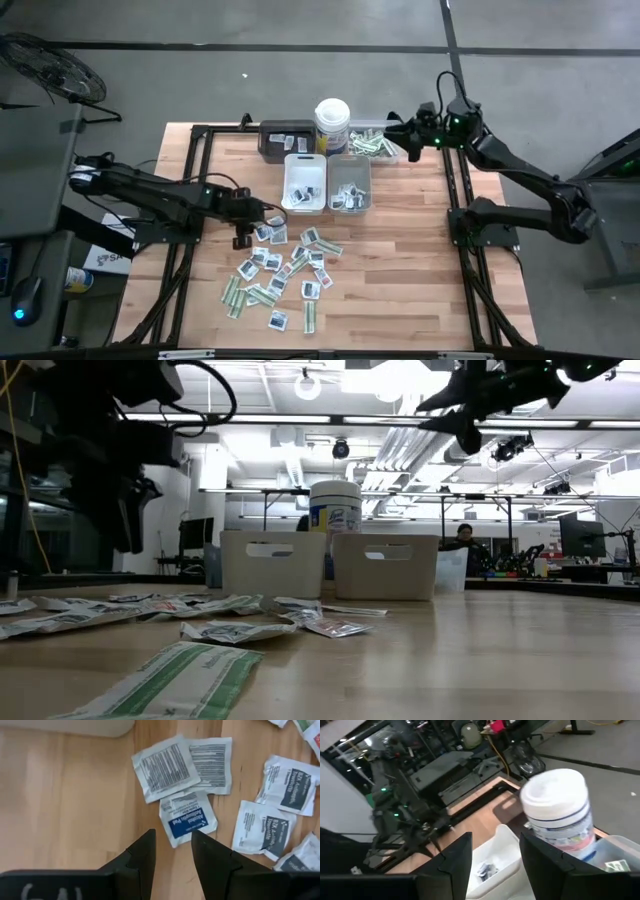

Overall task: Pick & Place First Aid Supplies
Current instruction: Put the alcohol wipe into the white bin

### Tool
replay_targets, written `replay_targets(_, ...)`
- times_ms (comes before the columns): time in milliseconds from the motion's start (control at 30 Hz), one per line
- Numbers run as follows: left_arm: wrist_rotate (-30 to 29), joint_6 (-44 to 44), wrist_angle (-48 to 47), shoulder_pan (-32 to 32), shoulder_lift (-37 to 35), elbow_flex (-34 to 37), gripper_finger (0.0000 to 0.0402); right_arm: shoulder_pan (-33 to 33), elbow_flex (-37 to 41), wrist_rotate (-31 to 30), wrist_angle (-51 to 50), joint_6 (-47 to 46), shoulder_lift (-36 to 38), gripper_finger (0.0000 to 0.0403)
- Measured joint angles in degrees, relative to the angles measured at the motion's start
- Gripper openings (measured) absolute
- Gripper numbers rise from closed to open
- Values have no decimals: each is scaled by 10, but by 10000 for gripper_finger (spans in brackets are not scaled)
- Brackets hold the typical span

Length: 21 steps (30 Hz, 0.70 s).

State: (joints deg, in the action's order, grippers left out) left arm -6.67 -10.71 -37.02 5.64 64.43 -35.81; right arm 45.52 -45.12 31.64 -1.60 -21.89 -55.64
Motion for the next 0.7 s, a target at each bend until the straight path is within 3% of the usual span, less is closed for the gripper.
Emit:
replay_targets(400, 1, -100, -8, 0, 12, 0, 122, -62, 0, -12, -54, 0, 66, 156)
replay_targets(700, 15, -117, 0, 0, 60, 0, 122, -108, 0, -13, -56, 17, 97, 158)
